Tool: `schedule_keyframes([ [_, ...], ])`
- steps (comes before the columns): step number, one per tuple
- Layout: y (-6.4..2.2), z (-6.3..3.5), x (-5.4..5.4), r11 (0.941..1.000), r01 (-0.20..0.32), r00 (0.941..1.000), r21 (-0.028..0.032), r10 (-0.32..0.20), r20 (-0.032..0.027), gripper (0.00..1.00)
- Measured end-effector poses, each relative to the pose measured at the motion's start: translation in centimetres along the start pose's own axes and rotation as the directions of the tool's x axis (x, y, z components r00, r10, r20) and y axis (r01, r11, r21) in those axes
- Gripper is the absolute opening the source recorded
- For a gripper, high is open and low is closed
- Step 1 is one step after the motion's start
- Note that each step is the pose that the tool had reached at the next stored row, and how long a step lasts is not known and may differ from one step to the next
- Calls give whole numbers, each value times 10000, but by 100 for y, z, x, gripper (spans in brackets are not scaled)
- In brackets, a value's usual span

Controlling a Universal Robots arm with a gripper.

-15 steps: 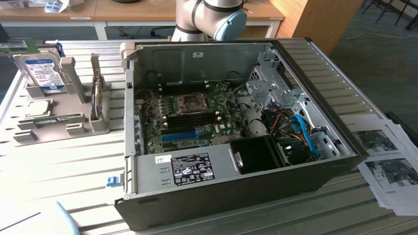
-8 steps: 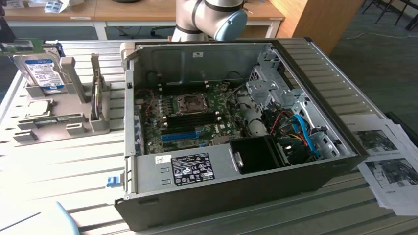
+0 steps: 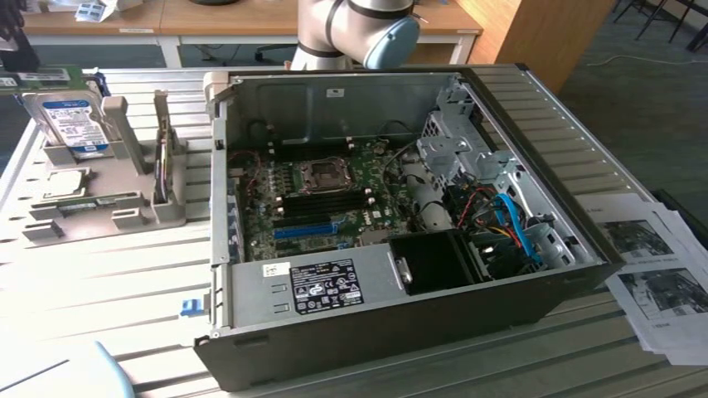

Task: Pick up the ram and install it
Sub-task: 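Pick up the ram and move it above insertion slot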

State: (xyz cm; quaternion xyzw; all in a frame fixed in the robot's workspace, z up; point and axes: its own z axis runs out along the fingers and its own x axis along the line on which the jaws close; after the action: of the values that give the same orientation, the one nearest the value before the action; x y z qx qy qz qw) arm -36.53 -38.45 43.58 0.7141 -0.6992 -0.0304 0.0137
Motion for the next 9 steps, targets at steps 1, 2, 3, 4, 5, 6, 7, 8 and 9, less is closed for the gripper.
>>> schedule_keyframes([
  [1,-12,-1,0,10000,-1,10000,-13,1,0,11],
  [2,-24,-3,0,10000,-2,10000,-26,2,0,11],
  [3,-33,-3,0,10000,-1,10000,-35,1,-1,11],
  [4,-34,-3,1,10000,-1,10000,-36,1,0,11],
  [5,-34,-3,1,10000,-2,10000,-37,2,0,11],
  [6,-34,-3,1,10000,-2,10000,-37,2,0,11],
  [7,-34,-3,1,10000,-2,10000,-37,2,0,11],
  [8,-34,-3,0,10000,-2,10000,-37,2,0,11],
  [9,-34,-3,1,10000,-2,10000,-37,2,0,11],
])
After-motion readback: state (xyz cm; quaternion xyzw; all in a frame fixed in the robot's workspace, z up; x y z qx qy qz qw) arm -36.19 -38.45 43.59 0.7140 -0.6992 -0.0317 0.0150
